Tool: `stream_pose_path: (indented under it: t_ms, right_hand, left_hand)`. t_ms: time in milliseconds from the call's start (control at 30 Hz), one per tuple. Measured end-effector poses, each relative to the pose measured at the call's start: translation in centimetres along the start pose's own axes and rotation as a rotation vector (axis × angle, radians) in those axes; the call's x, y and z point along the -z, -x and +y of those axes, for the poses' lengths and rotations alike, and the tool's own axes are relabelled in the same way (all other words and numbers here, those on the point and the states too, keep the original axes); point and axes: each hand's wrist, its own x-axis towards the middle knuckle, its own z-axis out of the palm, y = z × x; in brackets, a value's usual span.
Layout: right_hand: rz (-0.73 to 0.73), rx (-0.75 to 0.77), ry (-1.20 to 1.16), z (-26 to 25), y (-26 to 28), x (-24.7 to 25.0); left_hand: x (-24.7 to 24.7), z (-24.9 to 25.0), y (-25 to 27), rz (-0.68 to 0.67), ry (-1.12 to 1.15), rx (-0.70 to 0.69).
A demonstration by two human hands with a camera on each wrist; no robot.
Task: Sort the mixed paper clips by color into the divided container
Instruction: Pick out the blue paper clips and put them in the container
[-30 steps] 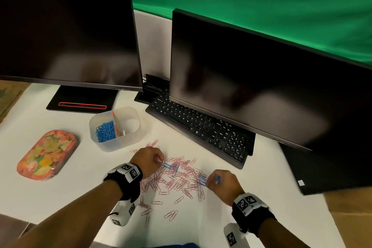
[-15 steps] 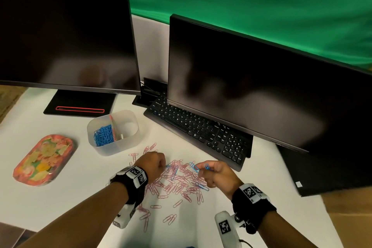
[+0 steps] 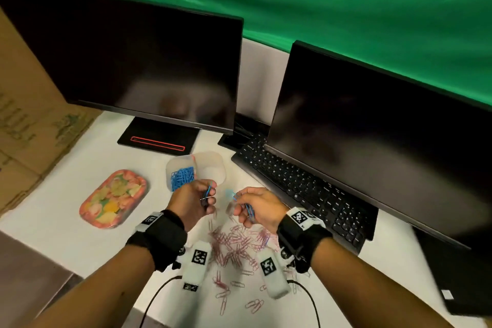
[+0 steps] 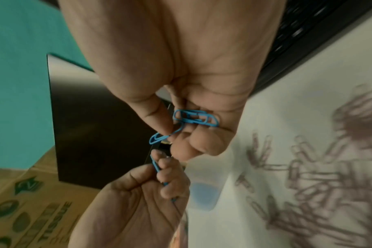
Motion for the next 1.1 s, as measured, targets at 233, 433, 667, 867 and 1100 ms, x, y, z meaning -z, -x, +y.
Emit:
stream_pose_path:
  t_ms: [233, 433, 667, 867, 1100]
  right_hand:
    - [0.001, -0.078, 0.245, -4.9, -6.4, -7.4]
    - [0.144, -0.116, 0.397, -5.9, -10.5, -10.5]
    - [0.136, -0.041, 0.74, -6.6, -11.0, -10.7]
    - [0.036, 0.07, 0.642, -6.3, -11.0, -10.0]
    - [0.156, 0.108, 0.674, -4.7, -6.1, -0.7]
  left_hand:
    - [2.5, 5.0, -1.2, 0.311, -0.053, -0.064]
    - [3.3, 6.8, -3.1, 0.348, -0.077, -0.02]
    - [3.9, 7.1, -4.2, 0.339, -0.321, 0.005]
    - [4.0, 7.3, -3.9, 0.345, -0.472, -0.045]
    - [2.4, 4.4, -2.3, 0.21, -0.87, -0.434]
